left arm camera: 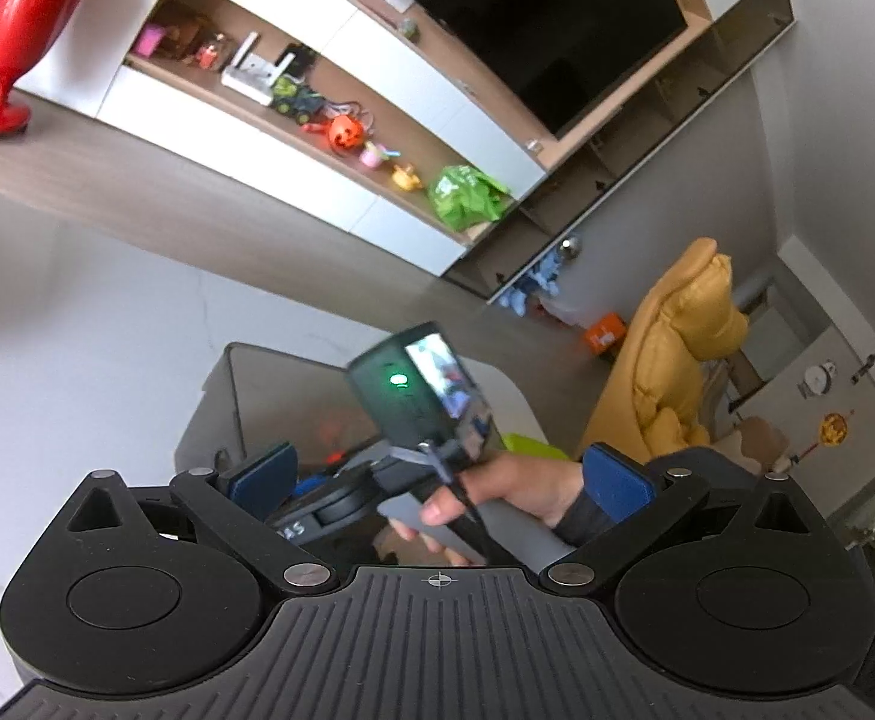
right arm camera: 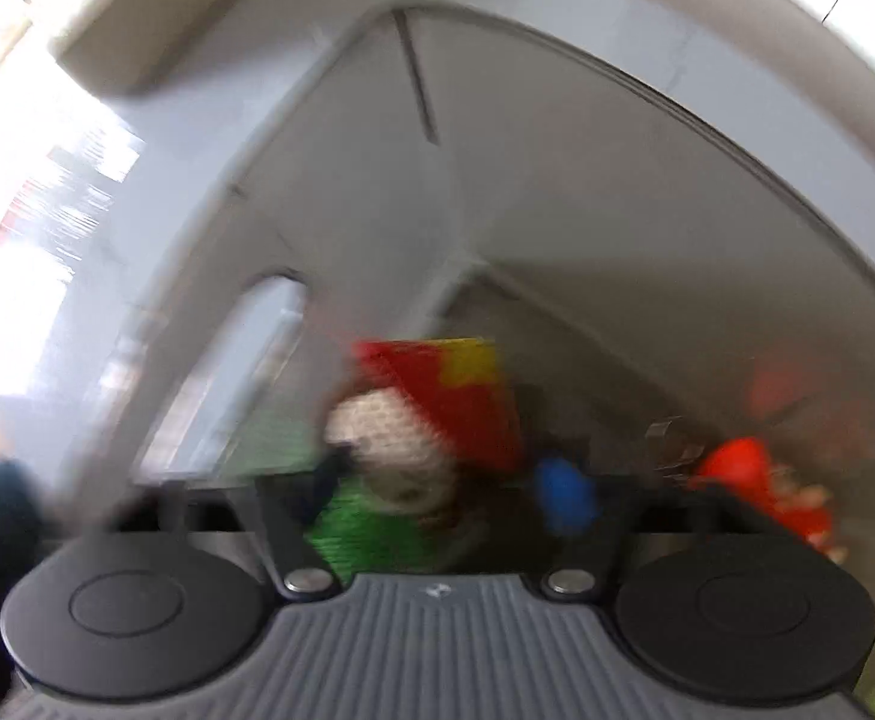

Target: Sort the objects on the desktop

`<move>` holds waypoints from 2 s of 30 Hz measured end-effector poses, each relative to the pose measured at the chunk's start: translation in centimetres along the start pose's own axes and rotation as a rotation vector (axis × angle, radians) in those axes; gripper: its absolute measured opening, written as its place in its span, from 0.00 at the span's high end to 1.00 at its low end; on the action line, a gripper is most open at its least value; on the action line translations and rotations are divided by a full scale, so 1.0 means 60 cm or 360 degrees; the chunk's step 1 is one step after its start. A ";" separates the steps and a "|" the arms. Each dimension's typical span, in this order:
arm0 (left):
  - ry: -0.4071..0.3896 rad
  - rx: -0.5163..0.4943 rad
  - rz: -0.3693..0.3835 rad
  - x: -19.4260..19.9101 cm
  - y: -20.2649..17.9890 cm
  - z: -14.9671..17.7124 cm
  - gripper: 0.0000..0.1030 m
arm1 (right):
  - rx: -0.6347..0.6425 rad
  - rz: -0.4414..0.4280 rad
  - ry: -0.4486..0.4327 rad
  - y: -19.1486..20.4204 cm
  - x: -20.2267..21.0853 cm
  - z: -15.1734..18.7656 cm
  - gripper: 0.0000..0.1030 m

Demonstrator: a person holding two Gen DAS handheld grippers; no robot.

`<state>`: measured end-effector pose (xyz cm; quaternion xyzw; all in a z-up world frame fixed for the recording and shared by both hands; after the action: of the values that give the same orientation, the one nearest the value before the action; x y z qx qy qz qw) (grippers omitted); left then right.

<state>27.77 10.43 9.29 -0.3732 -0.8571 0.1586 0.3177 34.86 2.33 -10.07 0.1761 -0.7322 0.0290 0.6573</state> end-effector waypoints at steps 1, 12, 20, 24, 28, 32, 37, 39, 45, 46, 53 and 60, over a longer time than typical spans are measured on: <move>0.0002 0.0004 -0.0002 -0.002 0.000 0.000 0.00 | 0.0027 0.0022 -0.0069 0.001 0.009 0.000 0.41; 0.0031 0.0014 -0.0011 -0.014 -0.001 0.004 0.00 | -0.0090 0.0137 0.0175 -0.071 0.038 0.049 0.13; 0.0071 -0.0041 0.0007 -0.025 -0.014 0.011 0.00 | 0.0109 0.0278 0.0041 -0.039 0.043 0.058 0.44; 0.0044 -0.0014 0.0003 -0.016 -0.006 0.009 0.00 | -0.0033 0.0270 0.0064 -0.051 0.065 0.039 0.26; 0.0000 0.0039 -0.0016 -0.007 0.008 0.005 0.00 | -0.0404 0.0425 -0.0115 -0.113 0.103 0.018 0.20; 0.0020 0.0056 -0.0021 -0.014 0.010 0.006 0.00 | -0.0745 0.0418 -0.0170 -0.169 0.105 0.010 0.22; 0.0069 0.0008 -0.0006 -0.029 0.002 0.010 0.00 | -0.1025 0.0109 0.0077 -0.198 0.063 0.054 0.28; 0.0062 0.0005 -0.0006 -0.029 0.003 0.008 0.00 | -0.0751 0.0191 0.0116 -0.174 0.072 0.055 0.27; 0.0080 0.0070 -0.0023 -0.040 0.017 0.011 0.00 | -0.0092 0.0444 0.0245 -0.106 0.100 0.090 0.21; 0.0087 0.0076 -0.0022 -0.042 0.017 0.012 0.00 | -0.0029 0.0414 0.0299 -0.100 0.096 0.096 0.20; 0.0103 0.0000 0.0008 -0.041 -0.003 0.016 0.00 | 0.0118 0.0618 0.0464 -0.098 0.035 0.102 0.23; 0.0057 0.0074 -0.0013 -0.031 0.015 0.011 0.00 | 0.0006 0.0652 0.0205 -0.091 0.101 0.060 0.23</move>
<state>28.77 9.60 7.53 -0.3652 -0.8488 0.1704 0.3422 32.62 -5.10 -5.68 0.0227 -0.7090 0.1745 0.6829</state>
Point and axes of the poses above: each gripper's, at about its wrist camera, not at the fingertips, and x roughly against the way its jaws point, y to its left, z to its underside, the point moved 4 cm from there along -x, roughly the way its jaws point, and after that the axes turned 13 degrees about -x, right-handed, at the moved point
